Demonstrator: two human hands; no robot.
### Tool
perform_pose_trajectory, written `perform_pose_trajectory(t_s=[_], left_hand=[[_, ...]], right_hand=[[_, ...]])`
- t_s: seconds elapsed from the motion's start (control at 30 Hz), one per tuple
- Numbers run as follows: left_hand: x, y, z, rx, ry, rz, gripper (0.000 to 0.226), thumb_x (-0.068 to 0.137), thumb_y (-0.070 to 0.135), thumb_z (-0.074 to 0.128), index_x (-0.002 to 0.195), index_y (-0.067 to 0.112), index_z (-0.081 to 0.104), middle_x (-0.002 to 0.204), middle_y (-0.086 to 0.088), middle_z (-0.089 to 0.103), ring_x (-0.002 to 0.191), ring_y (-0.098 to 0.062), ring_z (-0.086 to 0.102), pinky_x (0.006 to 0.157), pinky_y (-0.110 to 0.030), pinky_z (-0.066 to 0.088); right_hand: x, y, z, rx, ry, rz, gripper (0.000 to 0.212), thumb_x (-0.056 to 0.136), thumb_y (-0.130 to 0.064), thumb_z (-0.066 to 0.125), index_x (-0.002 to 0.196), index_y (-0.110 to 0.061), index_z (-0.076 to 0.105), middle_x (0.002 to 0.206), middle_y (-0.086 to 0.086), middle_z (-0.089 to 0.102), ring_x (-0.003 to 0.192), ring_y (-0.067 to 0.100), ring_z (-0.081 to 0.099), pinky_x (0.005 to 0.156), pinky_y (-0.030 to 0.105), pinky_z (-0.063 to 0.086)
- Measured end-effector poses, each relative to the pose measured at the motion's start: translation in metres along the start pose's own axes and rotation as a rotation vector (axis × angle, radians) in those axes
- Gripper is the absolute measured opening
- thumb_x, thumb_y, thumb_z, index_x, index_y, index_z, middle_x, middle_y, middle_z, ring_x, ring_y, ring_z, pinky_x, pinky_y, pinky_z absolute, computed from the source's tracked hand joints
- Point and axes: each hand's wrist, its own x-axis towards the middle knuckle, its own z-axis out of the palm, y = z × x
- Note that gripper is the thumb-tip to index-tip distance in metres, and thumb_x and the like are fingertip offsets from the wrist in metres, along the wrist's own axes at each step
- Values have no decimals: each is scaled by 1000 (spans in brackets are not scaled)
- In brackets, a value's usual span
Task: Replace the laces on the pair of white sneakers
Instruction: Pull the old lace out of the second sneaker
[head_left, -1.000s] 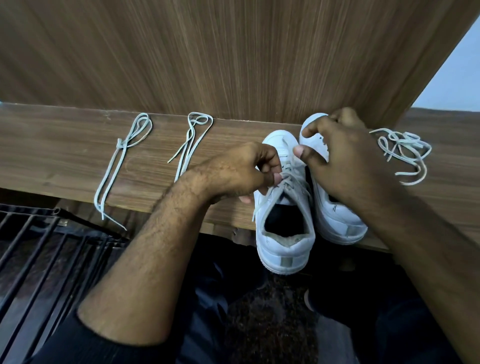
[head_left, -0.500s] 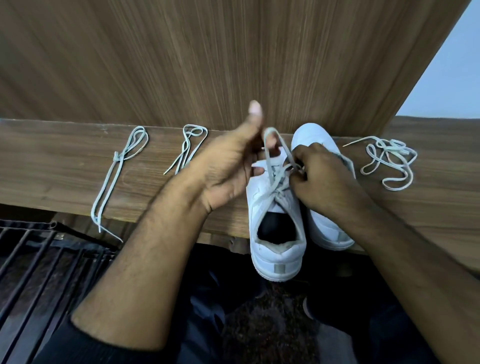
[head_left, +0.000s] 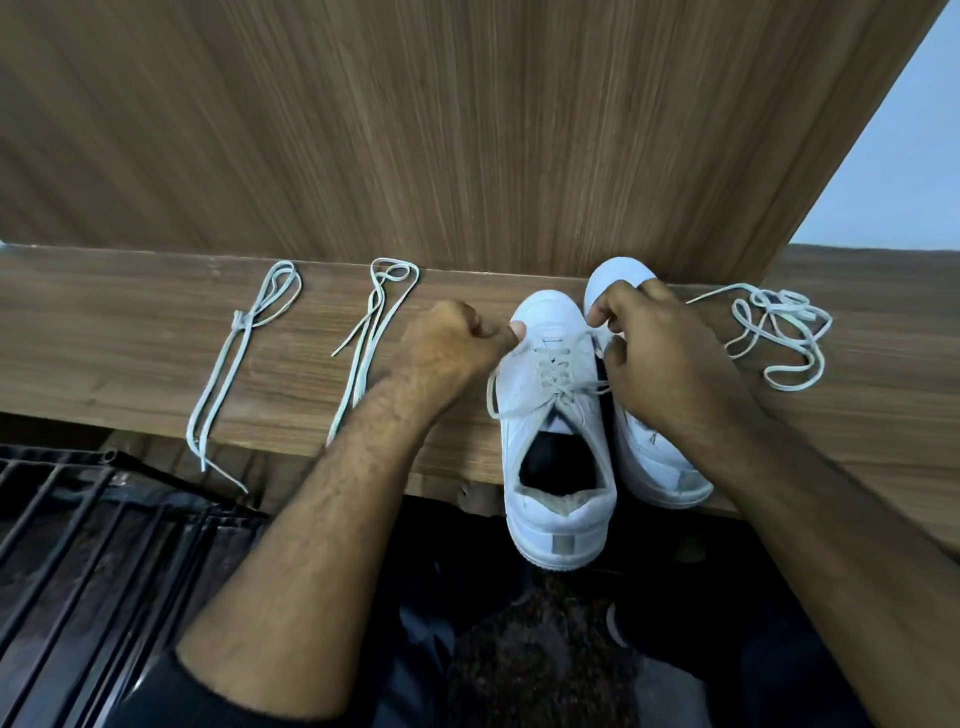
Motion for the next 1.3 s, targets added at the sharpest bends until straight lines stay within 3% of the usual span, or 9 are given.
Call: perform_pose_trajectory(t_s=[0.13, 0.27, 0.4, 0.5, 0.63, 0.8, 0.9, 1.13, 1.3], left_hand=[[-5, 5, -1, 180, -97, 229, 50, 72, 49, 86, 101, 20, 59, 104, 0, 59, 92, -16, 58, 82, -31, 49], [-15, 7, 0, 128, -354, 359, 34, 83, 30, 81, 108, 26, 58, 97, 6, 67, 71, -6, 62, 71, -29, 52], [-17, 9, 0, 56, -396, 375, 29, 83, 16, 80, 101, 23, 59, 104, -2, 64, 77, -26, 68, 65, -42, 62], [-19, 10, 3, 162, -400, 404, 35, 79, 21, 83, 105, 24, 59, 106, 1, 62, 72, -8, 58, 69, -23, 50], [-22, 11, 9, 249, -367, 402, 42, 76, 33, 84, 106, 26, 56, 107, 4, 61, 84, -6, 58, 63, -8, 38], [-23, 15, 6, 216, -342, 374, 24, 83, 18, 71, 100, 26, 56, 100, -4, 65, 73, -15, 63, 53, -29, 59], [-26, 15, 0, 202, -341, 393, 26, 85, 7, 65, 101, 26, 57, 98, -12, 63, 72, -26, 66, 42, -41, 58], [-24, 10, 1, 101, -369, 374, 31, 82, 4, 69, 103, 24, 57, 100, -2, 61, 79, -29, 66, 52, -44, 61], [-17, 7, 3, 143, -352, 430, 28, 76, 7, 76, 92, 25, 61, 95, 6, 65, 61, 0, 52, 61, -29, 49]], right_hand=[[-10, -8, -6, 64, -225, -190, 11, 91, -39, 65, 96, -31, 60, 91, -12, 58, 77, 1, 53, 67, 28, 42], [-15, -7, -6, 82, -331, -139, 23, 83, -34, 77, 98, -26, 61, 87, -11, 59, 71, -1, 52, 64, 18, 40], [-16, -8, -9, 156, -343, -11, 23, 78, -29, 80, 94, -29, 63, 79, -9, 67, 69, -1, 58, 67, 18, 47], [-18, -12, -8, 136, -311, 55, 22, 77, -25, 75, 94, -28, 61, 78, -7, 69, 73, 10, 64, 72, 29, 52], [-19, -13, -6, 151, -281, 121, 18, 81, -19, 68, 95, -28, 60, 77, -4, 71, 68, 11, 67, 74, 31, 56], [-18, -13, -4, 128, -251, 163, 20, 84, -15, 65, 101, -25, 60, 84, 0, 67, 74, 19, 63, 74, 32, 54], [-18, -15, -1, 91, -247, 132, 21, 86, -12, 62, 104, -24, 58, 86, 3, 65, 81, 22, 61, 75, 34, 52], [-20, -8, -4, 227, -291, 123, 22, 84, -14, 63, 99, -31, 65, 65, -6, 63, 67, 8, 60, 64, 28, 48], [-19, -8, -1, 294, -296, 108, 17, 83, -15, 65, 93, -29, 66, 74, -1, 69, 65, 7, 59, 59, 24, 43]])
